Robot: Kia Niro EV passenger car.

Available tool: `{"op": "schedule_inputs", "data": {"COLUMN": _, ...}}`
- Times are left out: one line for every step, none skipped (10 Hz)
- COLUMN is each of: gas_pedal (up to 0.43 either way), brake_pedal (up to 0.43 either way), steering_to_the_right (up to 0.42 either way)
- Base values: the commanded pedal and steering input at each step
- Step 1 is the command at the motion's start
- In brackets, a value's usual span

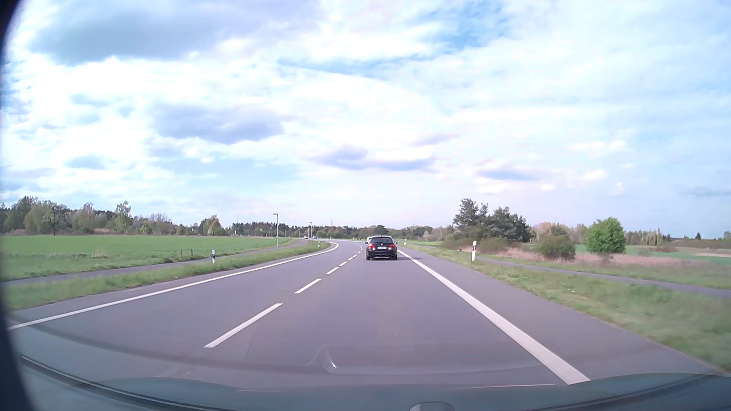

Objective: Follow the waypoints while adhering to traffic rules and regulations

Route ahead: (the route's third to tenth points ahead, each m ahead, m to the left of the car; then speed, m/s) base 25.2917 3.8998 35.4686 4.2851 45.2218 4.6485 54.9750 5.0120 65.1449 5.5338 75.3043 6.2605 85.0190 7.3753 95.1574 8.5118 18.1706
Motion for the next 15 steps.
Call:
{"op": "schedule_inputs", "data": {"gas_pedal": 0.098, "brake_pedal": 0.0, "steering_to_the_right": -0.006}}
{"op": "schedule_inputs", "data": {"gas_pedal": 0.098, "brake_pedal": 0.0, "steering_to_the_right": -0.007}}
{"op": "schedule_inputs", "data": {"gas_pedal": 0.098, "brake_pedal": 0.0, "steering_to_the_right": -0.007}}
{"op": "schedule_inputs", "data": {"gas_pedal": 0.098, "brake_pedal": 0.0, "steering_to_the_right": -0.007}}
{"op": "schedule_inputs", "data": {"gas_pedal": 0.098, "brake_pedal": 0.0, "steering_to_the_right": -0.007}}
{"op": "schedule_inputs", "data": {"gas_pedal": 0.098, "brake_pedal": 0.0, "steering_to_the_right": -0.009}}
{"op": "schedule_inputs", "data": {"gas_pedal": 0.098, "brake_pedal": 0.0, "steering_to_the_right": -0.009}}
{"op": "schedule_inputs", "data": {"gas_pedal": 0.098, "brake_pedal": 0.0, "steering_to_the_right": -0.008}}
{"op": "schedule_inputs", "data": {"gas_pedal": 0.098, "brake_pedal": 0.0, "steering_to_the_right": -0.008}}
{"op": "schedule_inputs", "data": {"gas_pedal": 0.098, "brake_pedal": 0.0, "steering_to_the_right": -0.009}}
{"op": "schedule_inputs", "data": {"gas_pedal": 0.098, "brake_pedal": 0.0, "steering_to_the_right": -0.009}}
{"op": "schedule_inputs", "data": {"gas_pedal": 0.098, "brake_pedal": 0.0, "steering_to_the_right": -0.009}}
{"op": "schedule_inputs", "data": {"gas_pedal": 0.098, "brake_pedal": 0.0, "steering_to_the_right": -0.008}}
{"op": "schedule_inputs", "data": {"gas_pedal": 0.098, "brake_pedal": 0.0, "steering_to_the_right": -0.008}}
{"op": "schedule_inputs", "data": {"gas_pedal": 0.098, "brake_pedal": 0.0, "steering_to_the_right": -0.008}}
